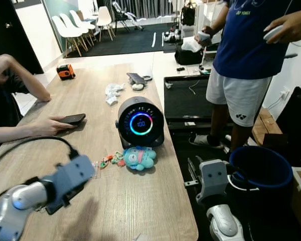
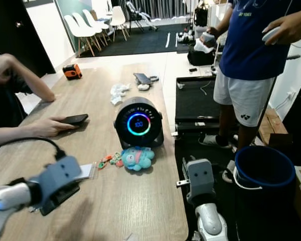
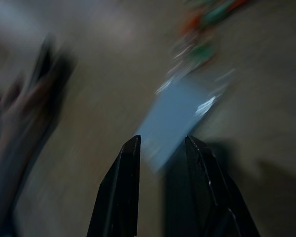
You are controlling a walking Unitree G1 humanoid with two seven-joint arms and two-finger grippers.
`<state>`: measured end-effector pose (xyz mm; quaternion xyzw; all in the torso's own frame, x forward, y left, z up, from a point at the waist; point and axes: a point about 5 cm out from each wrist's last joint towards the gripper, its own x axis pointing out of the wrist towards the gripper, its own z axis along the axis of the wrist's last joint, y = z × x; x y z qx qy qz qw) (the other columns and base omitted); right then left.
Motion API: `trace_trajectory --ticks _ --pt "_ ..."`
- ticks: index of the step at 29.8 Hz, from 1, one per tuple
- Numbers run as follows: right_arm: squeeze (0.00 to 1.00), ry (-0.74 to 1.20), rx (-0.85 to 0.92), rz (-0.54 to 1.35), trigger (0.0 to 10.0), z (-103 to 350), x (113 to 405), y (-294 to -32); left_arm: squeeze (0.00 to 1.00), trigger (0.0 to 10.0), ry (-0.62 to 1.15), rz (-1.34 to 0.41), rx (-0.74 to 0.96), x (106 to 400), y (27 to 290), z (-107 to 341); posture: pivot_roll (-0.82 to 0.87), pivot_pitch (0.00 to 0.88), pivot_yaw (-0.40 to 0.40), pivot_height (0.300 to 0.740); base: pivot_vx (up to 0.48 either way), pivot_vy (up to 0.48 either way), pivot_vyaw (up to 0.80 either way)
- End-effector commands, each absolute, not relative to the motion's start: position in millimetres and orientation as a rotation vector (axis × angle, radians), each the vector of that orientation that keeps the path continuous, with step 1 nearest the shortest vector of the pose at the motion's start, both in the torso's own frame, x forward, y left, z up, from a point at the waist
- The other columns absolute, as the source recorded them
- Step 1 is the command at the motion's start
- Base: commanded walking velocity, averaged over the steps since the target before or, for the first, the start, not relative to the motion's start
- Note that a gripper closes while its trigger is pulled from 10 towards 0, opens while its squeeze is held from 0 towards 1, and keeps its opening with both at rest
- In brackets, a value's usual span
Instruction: Hang keys on a hook
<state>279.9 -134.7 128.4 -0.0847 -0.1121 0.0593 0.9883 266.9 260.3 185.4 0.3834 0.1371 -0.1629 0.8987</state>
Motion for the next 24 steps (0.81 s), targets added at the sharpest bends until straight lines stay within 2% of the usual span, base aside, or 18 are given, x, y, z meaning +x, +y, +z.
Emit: trace_trajectory --ticks 1,5,11,14,18,24 --pt "0.0 -0.215 -0.158 0.138 10.0 126.9 276.6 -129.2 0.0 10.0 0.331 -0.245 0.784 267.5 274.9 182.9 0.07 0.178 0.131 0.74 0.0 0.0 0.0" --pt "0.0 -0.211 -0.154 0.142 10.0 125.9 274.5 -127.2 0.0 10.0 0.345 -0.224 0.783 265.1 283.5 182.8 0.08 0.186 0.135 0.74 0.0 0.0 0.0" --pt "0.0 -0.206 -0.152 0.142 10.0 124.6 273.0 -127.8 0.0 10.0 0.375 -0.315 0.816 253.2 291.3 180.2 0.08 0.19 0.135 0.74 0.0 0.0 0.0" --pt "0.0 -0.203 -0.153 0.145 10.0 124.1 272.7 -127.8 0.0 10.0 0.421 -0.354 0.838 246.3 304.4 181.4 0.09 0.191 0.131 0.74 0.0 0.0 0.0" --pt "0.0 -0.202 -0.153 0.153 10.0 124.2 274.1 -126.4 0.0 10.0 0.484 -0.268 0.881 246.4 329.8 187.0 0.09 0.193 0.129 0.74 0.0 0.0 0.0" --pt "0.0 -0.201 -0.152 0.157 10.0 124.9 274.3 -125.4 0.0 10.0 0.534 -0.242 0.895 241.6 346.8 185.1 0.09 0.195 0.129 0.74 0.0 0.0 0.0"
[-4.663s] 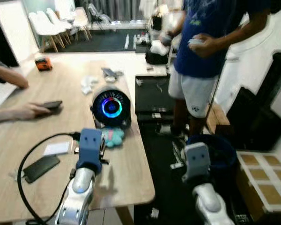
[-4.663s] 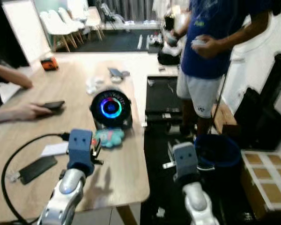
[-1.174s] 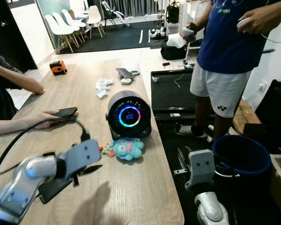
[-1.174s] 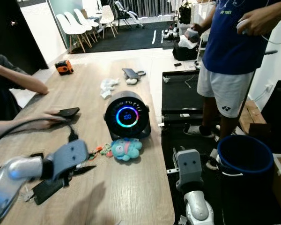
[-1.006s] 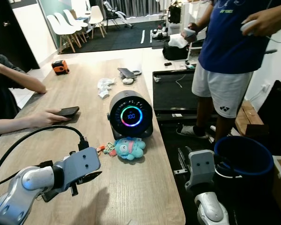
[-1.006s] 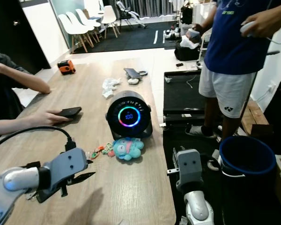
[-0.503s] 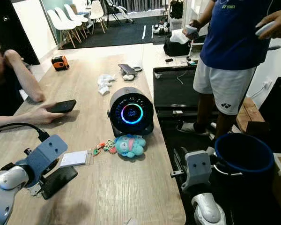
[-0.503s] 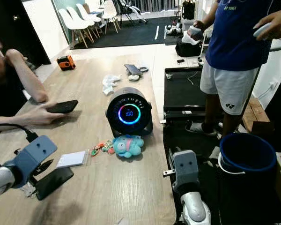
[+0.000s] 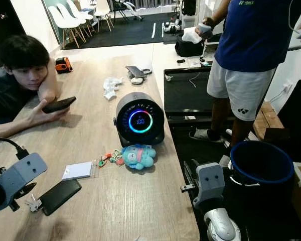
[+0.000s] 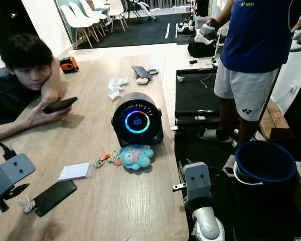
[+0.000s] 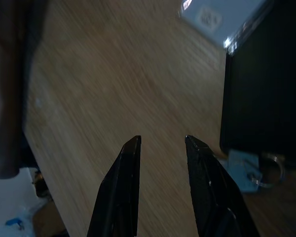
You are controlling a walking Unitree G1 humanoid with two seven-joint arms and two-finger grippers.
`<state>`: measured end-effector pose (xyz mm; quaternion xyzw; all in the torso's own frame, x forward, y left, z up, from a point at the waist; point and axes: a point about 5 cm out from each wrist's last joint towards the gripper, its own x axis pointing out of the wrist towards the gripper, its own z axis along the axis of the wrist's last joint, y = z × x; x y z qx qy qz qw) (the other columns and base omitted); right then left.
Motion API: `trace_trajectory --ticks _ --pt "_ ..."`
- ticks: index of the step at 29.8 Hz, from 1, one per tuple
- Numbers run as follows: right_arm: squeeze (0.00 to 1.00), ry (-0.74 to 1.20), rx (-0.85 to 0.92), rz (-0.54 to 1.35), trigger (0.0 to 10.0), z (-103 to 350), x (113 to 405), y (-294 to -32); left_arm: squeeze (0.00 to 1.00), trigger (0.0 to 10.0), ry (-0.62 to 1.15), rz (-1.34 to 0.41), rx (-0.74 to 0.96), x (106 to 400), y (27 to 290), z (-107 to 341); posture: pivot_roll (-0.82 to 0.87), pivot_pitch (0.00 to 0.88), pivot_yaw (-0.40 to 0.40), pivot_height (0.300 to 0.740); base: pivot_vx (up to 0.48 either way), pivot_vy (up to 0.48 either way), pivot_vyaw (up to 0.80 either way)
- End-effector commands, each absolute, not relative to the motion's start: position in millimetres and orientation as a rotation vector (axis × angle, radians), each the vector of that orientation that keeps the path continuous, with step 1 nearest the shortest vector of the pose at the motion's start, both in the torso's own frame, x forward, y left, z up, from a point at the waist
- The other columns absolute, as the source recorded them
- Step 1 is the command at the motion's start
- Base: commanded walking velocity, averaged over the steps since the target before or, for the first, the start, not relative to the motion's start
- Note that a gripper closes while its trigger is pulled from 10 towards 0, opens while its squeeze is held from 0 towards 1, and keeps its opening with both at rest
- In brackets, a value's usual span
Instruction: Hang keys on a hook
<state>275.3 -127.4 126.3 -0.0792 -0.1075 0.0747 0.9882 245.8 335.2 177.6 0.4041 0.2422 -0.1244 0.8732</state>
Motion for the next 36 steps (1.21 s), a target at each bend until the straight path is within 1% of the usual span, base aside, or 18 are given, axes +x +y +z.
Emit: trace_trajectory --ticks 1,5,12,16,17,18,19,20,23,28,32,36 --pt "0.0 -0.2 -0.152 0.156 10.0 124.7 273.9 -125.8 0.0 10.0 0.556 -0.274 0.895 236.9 350.4 183.1 0.09 0.195 0.128 0.74 0.0 0.0 0.0" --pt "0.0 -0.198 -0.153 0.155 10.0 124.2 273.9 -126.6 0.0 10.0 0.639 -0.39 0.854 220.4 362.9 178.9 0.1 0.195 0.126 0.74 0.0 0.0 0.0" --pt "0.0 -0.2 -0.153 0.156 10.0 125.0 275.2 -126.2 0.0 10.0 0.683 -0.465 0.837 214.0 367.4 179.5 0.09 0.194 0.124 0.74 0.0 0.0 0.0" --pt "0.0 -0.2 -0.154 0.155 10.0 125.1 275.7 -126.6 0.0 10.0 0.699 -0.531 0.835 209.8 363.1 174.9 0.1 0.192 0.124 0.74 0.0 0.0 0.0" --pt "0.0 -0.2 -0.154 0.154 10.0 125.1 275.8 -126.6 0.0 10.0 0.698 -0.554 0.831 208.5 360.6 172.9 0.1 0.192 0.124 0.74 0.0 0.0 0.0" --pt "0.0 -0.2 -0.153 0.153 10.0 125.3 276.1 -126.5 0.0 10.0 0.681 -0.582 0.813 209.3 352.8 166.8 0.09 0.19 0.124 0.74 0.0 0.0 0.0" --pt "0.0 -0.2 -0.153 0.153 10.0 125.3 276.1 -126.5 0.0 10.0 0.681 -0.582 0.813 209.3 352.8 166.8 0.09 0.19 0.124 0.74 0.0 0.0 0.0" --pt "0.0 -0.202 -0.152 0.153 10.0 125.7 276.4 -126.2 0.0 10.0 0.664 -0.59 0.811 211.2 346.7 161.9 0.09 0.19 0.122 0.74 0.0 0.0 0.0" --pt "0.0 -0.202 -0.152 0.153 10.0 125.8 276.5 -126.2 0.0 10.0 0.661 -0.591 0.813 212.3 344.7 159.3 0.09 0.189 0.121 0.74 0.0 0.0 0.0" --pt "0.0 -0.204 -0.153 0.155 10.0 126.5 277.8 -126.1 0.0 10.0 0.579 -0.573 0.798 226.4 329.7 151.2 0.09 0.186 0.117 0.74 0.0 0.0 0.0" --pt "0.0 -0.207 -0.154 0.154 10.0 127.6 278.7 -126.4 0.0 10.0 0.571 -0.576 0.803 228.9 326.8 148.4 0.08 0.185 0.118 0.74 0.0 0.0 0.0" --pt "0.0 -0.207 -0.156 0.15 10.0 127.5 277.8 -127.9 0.0 10.0 0.58 -0.569 0.81 227.4 329.3 146.6 0.08 0.185 0.118 0.74 0.0 0.0 0.0"
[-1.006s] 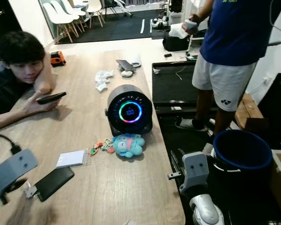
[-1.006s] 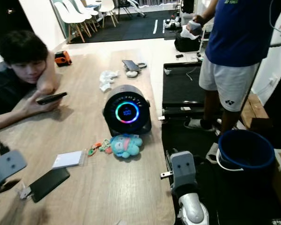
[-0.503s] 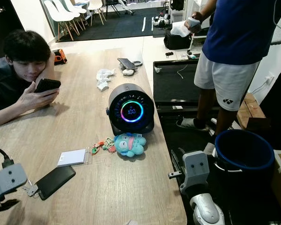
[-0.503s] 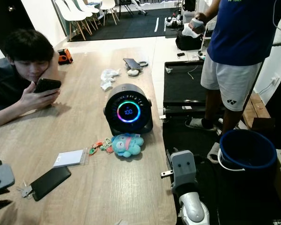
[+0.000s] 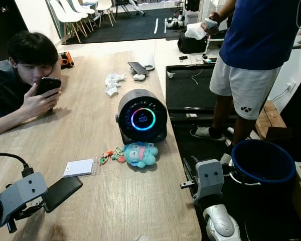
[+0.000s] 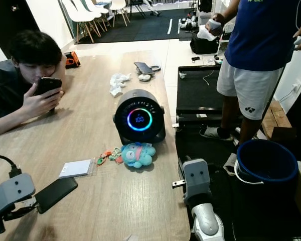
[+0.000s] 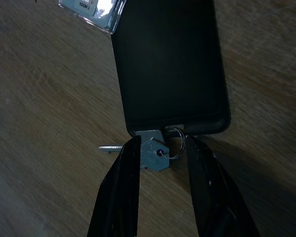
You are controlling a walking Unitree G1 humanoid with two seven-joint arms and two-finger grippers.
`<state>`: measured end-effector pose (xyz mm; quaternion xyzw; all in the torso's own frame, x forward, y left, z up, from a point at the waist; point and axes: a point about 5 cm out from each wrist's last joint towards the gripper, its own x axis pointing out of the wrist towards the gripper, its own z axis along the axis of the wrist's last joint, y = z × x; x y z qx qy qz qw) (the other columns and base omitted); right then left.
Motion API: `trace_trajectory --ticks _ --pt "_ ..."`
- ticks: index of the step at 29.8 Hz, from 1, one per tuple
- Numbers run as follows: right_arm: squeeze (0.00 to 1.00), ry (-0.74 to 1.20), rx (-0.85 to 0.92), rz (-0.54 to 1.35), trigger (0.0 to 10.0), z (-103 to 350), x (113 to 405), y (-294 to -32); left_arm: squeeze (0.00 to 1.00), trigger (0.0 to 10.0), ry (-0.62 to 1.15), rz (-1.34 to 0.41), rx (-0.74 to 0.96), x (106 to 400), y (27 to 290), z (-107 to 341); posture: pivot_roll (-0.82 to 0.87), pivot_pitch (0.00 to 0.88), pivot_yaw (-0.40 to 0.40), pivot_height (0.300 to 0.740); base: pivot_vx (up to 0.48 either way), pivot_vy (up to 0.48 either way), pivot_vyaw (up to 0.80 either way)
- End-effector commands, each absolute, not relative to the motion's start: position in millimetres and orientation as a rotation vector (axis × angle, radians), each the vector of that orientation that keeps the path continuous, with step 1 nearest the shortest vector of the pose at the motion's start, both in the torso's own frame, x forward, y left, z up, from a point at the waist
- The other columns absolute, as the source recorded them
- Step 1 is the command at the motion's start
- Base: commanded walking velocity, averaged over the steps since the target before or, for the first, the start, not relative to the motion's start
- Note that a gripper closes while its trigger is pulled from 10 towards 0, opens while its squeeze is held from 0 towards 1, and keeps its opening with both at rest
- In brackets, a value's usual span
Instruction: Hang keys on a hook
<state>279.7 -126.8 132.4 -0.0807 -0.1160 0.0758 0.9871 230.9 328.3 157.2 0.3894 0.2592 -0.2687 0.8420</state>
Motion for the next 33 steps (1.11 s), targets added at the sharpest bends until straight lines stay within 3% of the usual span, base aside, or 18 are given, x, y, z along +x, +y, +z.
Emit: trace_trajectory --ticks 1,33 --pt "0.0 -0.207 -0.156 0.149 10.0 127.4 277.6 -128.3 0.0 10.0 0.581 -0.563 0.812 227.8 330.5 146.4 0.08 0.185 0.118 0.74 0.0 0.0 0.0" --pt "0.0 -0.209 -0.154 0.156 10.0 128.3 279.3 -126.7 0.0 9.8 0.549 -0.545 0.776 227.2 326.1 136.5 0.08 0.186 0.114 0.74 0.0 0.0 0.0"
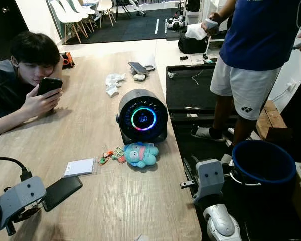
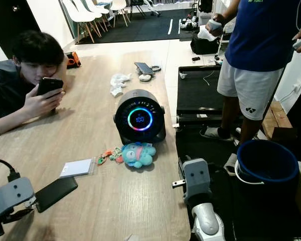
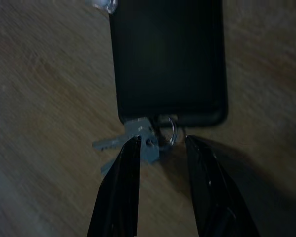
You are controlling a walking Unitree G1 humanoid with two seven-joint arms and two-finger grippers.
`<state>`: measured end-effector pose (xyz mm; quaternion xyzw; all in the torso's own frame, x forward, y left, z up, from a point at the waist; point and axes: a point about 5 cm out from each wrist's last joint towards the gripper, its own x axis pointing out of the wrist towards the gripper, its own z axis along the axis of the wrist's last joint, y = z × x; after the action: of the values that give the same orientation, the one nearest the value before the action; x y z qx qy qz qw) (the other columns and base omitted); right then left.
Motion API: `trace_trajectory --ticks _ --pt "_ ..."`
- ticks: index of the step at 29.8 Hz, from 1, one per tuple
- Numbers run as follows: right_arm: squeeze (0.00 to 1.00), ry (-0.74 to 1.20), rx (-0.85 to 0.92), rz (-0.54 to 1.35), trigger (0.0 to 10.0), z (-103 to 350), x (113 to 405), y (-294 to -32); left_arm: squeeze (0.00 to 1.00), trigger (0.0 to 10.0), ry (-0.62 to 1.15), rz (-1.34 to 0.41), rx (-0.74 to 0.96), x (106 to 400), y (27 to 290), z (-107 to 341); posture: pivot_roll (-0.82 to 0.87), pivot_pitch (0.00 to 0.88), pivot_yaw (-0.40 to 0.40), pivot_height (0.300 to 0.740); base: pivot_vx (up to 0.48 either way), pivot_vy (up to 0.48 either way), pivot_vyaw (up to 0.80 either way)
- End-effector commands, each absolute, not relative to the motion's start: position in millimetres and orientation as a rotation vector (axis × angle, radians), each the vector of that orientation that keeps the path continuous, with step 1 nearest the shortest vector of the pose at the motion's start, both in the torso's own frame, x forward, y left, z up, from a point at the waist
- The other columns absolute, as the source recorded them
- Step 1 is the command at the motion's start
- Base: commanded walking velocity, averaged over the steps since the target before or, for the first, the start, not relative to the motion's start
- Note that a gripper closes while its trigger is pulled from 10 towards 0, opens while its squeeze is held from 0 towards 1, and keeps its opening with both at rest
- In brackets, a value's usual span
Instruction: Hang keys on a hook
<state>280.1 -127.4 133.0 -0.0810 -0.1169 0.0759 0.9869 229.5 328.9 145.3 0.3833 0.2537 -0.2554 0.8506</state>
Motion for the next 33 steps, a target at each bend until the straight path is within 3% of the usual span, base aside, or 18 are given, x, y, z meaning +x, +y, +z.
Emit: trace_trajectory --ticks 1,12,13,14,18,19,20,21,26,27,28,30,31,33 --pt "0.0 -0.209 -0.154 0.157 10.0 128.4 279.3 -126.6 0.0 9.7 0.546 -0.543 0.776 227.7 325.7 136.4 0.08 0.186 0.114 0.74 0.0 0.0 0.0" --pt "0.0 -0.211 -0.155 0.16 10.0 128.8 280.4 -126.4 0.0 8.2 0.533 -0.508 0.795 231.3 327.4 135.1 0.08 0.179 0.109 0.74 0.0 0.0 0.0" --pt "0.0 -0.211 -0.156 0.161 10.0 128.9 280.6 -126.4 0.0 7.2 0.533 -0.501 0.8 231.7 328.1 135.0 0.08 0.178 0.109 0.74 0.0 0.0 0.0" --pt "0.0 -0.212 -0.156 0.162 10.0 129.0 280.7 -126.4 0.0 4.9 0.532 -0.494 0.803 232.0 328.6 134.8 0.08 0.177 0.109 0.74 0.0 0.0 0.0" --pt "0.0 -0.212 -0.156 0.163 10.0 128.9 280.9 -126.4 0.0 3.9 0.531 -0.487 0.804 232.3 329.1 134.6 0.08 0.175 0.108 0.74 0.0 0.0 0.0" --pt "0.0 -0.212 -0.156 0.163 10.0 129.0 281.0 -126.3 0.0 2.6 0.532 -0.486 0.804 232.0 329.5 134.8 0.08 0.175 0.108 0.74 0.0 0.0 0.0" --pt "0.0 -0.212 -0.156 0.163 10.0 129.0 281.0 -126.3 0.0 2.6 0.532 -0.486 0.804 232.0 329.5 134.8 0.08 0.175 0.108 0.74 0.0 0.0 0.0" --pt "0.0 -0.213 -0.156 0.163 10.0 129.1 281.0 -126.3 0.0 1.7 0.533 -0.484 0.805 231.7 330.4 135.3 0.08 0.175 0.108 0.74 0.0 0.0 0.0" --pt "0.0 -0.213 -0.155 0.161 10.0 129.1 281.6 -126.5 0.0 1.3 0.53 -0.475 0.808 231.8 332.4 137.7 0.08 0.173 0.109 0.74 0.0 0.0 0.0" --pt "0.0 -0.213 -0.155 0.162 10.0 129.1 281.6 -126.4 0.0 1.9 0.514 -0.476 0.787 232.6 330.9 141.6 0.08 0.173 0.109 0.74 0.0 0.0 0.0" --pt "0.0 -0.213 -0.155 0.162 10.0 129.1 281.6 -126.4 0.0 1.9 0.514 -0.476 0.787 232.6 330.9 141.6 0.08 0.173 0.109 0.74 0.0 0.0 0.0" --pt "0.0 -0.213 -0.155 0.161 10.0 129.3 282.0 -126.5 0.0 3.8 0.491 -0.484 0.752 234.1 327.6 146.4 0.08 0.173 0.11 0.74 0.0 0.0 0.0" --pt "0.0 -0.214 -0.155 0.161 10.0 129.4 282.2 -126.5 0.0 10.0 0.466 -0.487 0.709 235.8 324.5 151.8 0.08 0.172 0.11 0.74 0.0 0.0 0.0" --pt "0.0 -0.214 -0.155 0.161 10.0 129.5 282.4 -126.4 0.0 10.0 0.439 -0.48 0.663 237.9 322.1 156.7 0.08 0.172 0.112 0.74 0.0 0.0 0.0"
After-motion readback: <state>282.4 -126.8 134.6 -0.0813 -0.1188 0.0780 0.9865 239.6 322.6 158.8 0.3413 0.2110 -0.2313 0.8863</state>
